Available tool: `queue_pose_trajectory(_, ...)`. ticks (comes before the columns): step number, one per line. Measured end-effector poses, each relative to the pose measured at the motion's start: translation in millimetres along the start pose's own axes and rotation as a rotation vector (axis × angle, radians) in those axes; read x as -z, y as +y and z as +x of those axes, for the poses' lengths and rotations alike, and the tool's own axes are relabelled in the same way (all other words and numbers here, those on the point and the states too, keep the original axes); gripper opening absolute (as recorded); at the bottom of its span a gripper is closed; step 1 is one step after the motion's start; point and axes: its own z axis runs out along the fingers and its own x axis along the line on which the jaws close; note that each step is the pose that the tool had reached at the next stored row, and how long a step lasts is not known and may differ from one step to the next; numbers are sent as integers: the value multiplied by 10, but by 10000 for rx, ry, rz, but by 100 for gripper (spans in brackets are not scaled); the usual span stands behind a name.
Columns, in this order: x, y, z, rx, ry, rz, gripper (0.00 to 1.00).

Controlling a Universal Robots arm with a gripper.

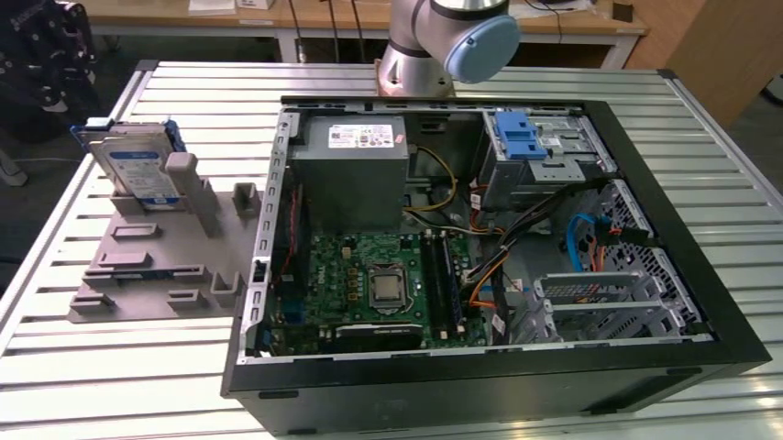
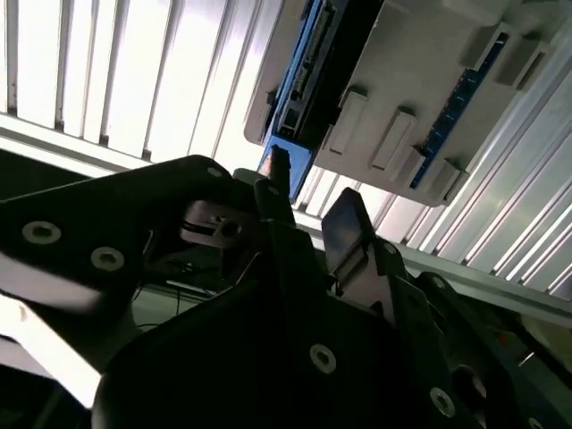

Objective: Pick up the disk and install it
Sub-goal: 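Pick up the disk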

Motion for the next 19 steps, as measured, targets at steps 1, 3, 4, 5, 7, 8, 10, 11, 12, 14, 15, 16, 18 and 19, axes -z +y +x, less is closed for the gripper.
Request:
queue_pose_trajectory(1, -9, 1, -1, 87, -2, -1, 41)
queue_pose_trajectory(3, -33, 2, -2, 231, -5, -3, 53)
queue_pose_trajectory(4, -48, 2, -2, 311, -8, -5, 53)
queue_pose_trajectory(5, -63, 2, -3, 402, -13, -5, 53)
queue_pose_trajectory(7, -90, 3, -3, 622, -26, -7, 59)
queue_pose_trajectory(8, -102, 4, -4, 731, -30, -9, 59)
queue_pose_trajectory(10, -130, 5, -9, 829, -38, -12, 59)
queue_pose_trajectory(11, -139, 6, -18, 831, -38, -13, 59)
queue_pose_trajectory(12, -147, 8, -30, 831, -38, -13, 59)
queue_pose_trajectory(14, -164, 11, -42, 831, -39, -14, 59)
queue_pose_trajectory(15, -174, 11, -43, 832, -39, -19, 59)
queue_pose_trajectory(16, -185, 11, -43, 833, -38, -23, 59)
queue_pose_trajectory(18, -209, 12, -44, 832, -36, -35, 59)
queue_pose_trajectory(19, -221, 12, -44, 831, -36, -40, 59)
